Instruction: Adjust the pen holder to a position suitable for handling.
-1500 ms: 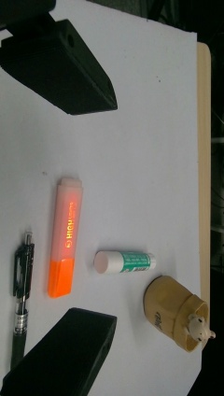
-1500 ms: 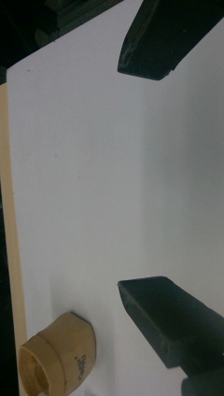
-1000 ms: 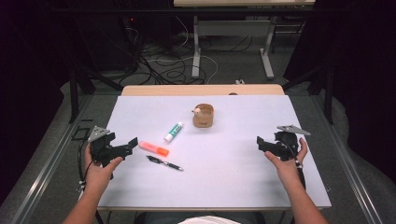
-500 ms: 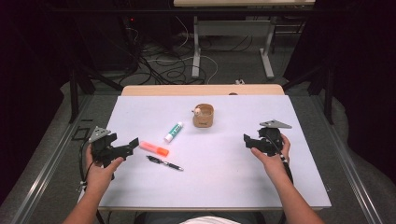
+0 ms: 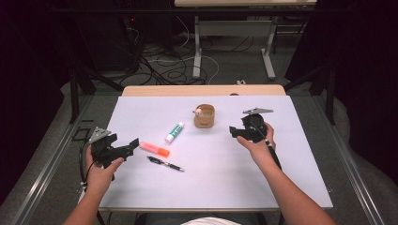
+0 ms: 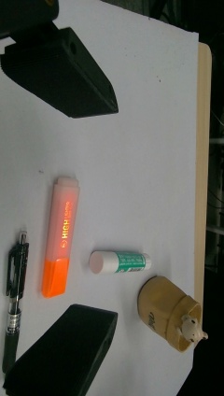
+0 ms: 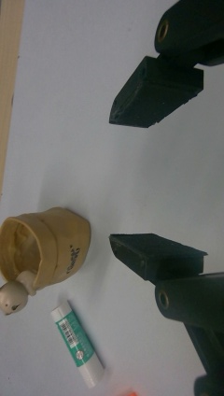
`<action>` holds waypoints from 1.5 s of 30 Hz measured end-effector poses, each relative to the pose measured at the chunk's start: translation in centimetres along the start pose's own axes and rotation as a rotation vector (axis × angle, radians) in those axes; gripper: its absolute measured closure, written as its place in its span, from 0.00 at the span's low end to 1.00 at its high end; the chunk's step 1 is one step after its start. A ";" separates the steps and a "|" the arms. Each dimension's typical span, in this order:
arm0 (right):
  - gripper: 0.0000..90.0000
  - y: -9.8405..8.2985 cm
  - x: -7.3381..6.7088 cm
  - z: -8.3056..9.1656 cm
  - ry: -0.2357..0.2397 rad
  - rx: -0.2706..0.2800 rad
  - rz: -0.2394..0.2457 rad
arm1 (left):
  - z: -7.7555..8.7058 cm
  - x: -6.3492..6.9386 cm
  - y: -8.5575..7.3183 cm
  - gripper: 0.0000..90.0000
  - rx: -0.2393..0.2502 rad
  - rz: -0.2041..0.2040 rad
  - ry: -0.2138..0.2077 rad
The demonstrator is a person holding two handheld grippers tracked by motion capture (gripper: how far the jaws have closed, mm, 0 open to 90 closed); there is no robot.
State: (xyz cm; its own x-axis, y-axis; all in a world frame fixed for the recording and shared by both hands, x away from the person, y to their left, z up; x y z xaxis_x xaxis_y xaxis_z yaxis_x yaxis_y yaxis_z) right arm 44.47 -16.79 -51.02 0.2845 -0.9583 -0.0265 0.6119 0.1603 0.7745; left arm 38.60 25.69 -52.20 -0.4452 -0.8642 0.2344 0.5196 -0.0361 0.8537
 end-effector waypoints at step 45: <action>0.51 7.6 -3.6 -8.4 0.048 -0.054 0.125 | -0.6 -0.2 -0.2 0.05 -0.017 0.000 -0.003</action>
State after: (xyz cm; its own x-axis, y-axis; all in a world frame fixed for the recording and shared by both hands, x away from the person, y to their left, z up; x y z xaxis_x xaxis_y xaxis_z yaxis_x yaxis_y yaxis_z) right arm 54.27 -10.12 -50.34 0.3954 -0.9178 0.0370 0.6077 0.2916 0.7387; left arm 38.98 25.54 -52.71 -0.4470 -0.8629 0.2358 0.5320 -0.0445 0.8456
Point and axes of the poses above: each handheld gripper's, and its own axes: z roughly backward along the jaws, y roughly out of its top, x roughly to its right, the point moved 5 cm from there along -z, roughly forward along the jaws, and after that the axes turned 6 degrees about -y, right-handed, at the moved point
